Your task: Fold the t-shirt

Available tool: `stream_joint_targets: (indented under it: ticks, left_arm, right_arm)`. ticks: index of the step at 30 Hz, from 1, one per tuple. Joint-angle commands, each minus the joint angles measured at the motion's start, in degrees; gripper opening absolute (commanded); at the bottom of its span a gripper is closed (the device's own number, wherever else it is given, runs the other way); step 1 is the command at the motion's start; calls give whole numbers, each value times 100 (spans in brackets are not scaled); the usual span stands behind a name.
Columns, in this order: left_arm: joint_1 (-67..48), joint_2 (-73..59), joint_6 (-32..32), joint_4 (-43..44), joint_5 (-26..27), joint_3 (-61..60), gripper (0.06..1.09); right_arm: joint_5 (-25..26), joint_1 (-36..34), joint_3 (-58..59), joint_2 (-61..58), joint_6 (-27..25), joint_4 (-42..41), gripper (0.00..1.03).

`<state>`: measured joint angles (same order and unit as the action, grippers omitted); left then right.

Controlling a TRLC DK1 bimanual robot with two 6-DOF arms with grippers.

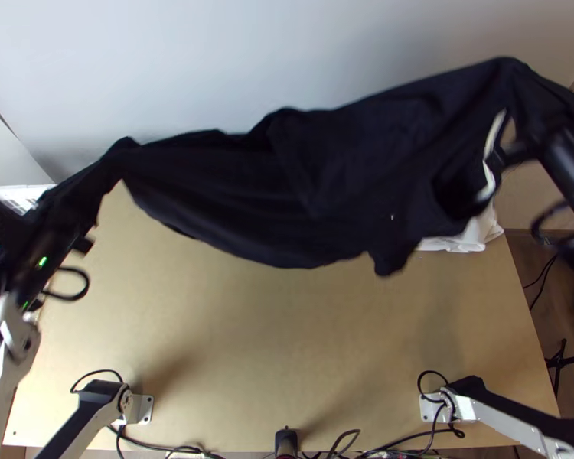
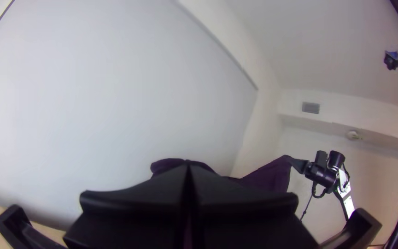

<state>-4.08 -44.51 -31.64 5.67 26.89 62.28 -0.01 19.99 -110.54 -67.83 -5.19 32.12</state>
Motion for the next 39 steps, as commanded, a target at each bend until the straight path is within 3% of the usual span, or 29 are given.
stream_joint_targets:
  ticks: [1, 6, 9, 13, 20, 23, 27, 34, 36, 37, 39]
  left_arm:
    - [56, 1199, -115, -31, 422, -401, 9]
    - [82, 1920, -123, -242, 765, -876, 9]
    - [74, 2210, -123, -638, 1055, -1227, 9]
    - [47, 2500, -123, -919, 1353, -1684, 9]
    - [-32, 2438, 132, -971, 1600, -3003, 9]
    - [-58, 2069, 430, -418, 1582, -3706, 9]
    - [-76, 760, 527, 487, 1450, -3996, 9]
    - [30, -1719, 633, 1630, 1178, -3811, 9]
    - [30, -2229, 633, 1771, 1081, -3653, 9]
    - [30, -2404, 615, 1876, 1063, -3600, 9]
    - [12, -2598, 606, 2096, 1002, -3574, 9]
  right_arm:
    - [-183, 576, 771, 1193, -281, 286, 3]
    - [-183, 1236, 1790, 1984, -483, 805, 3]
    - [-227, 1517, 2625, 2398, -184, 1033, 3]
    - [-887, 1534, 3654, 2758, 528, 1200, 3]
    - [-1080, 1464, 5403, 2415, 704, 1104, 3]
    - [-1273, 1227, 5956, 1905, 598, 734, 3]
    - [-2020, 295, 6264, 939, 572, -268, 3]
    - [-2056, -434, 5798, -1083, 677, -1665, 3]
    - [-2047, -610, 5491, -1531, 783, -1832, 9]
    - [-2020, -698, 5315, -1751, 809, -1832, 20]
    - [-1933, -874, 4990, -2076, 888, -1770, 75]
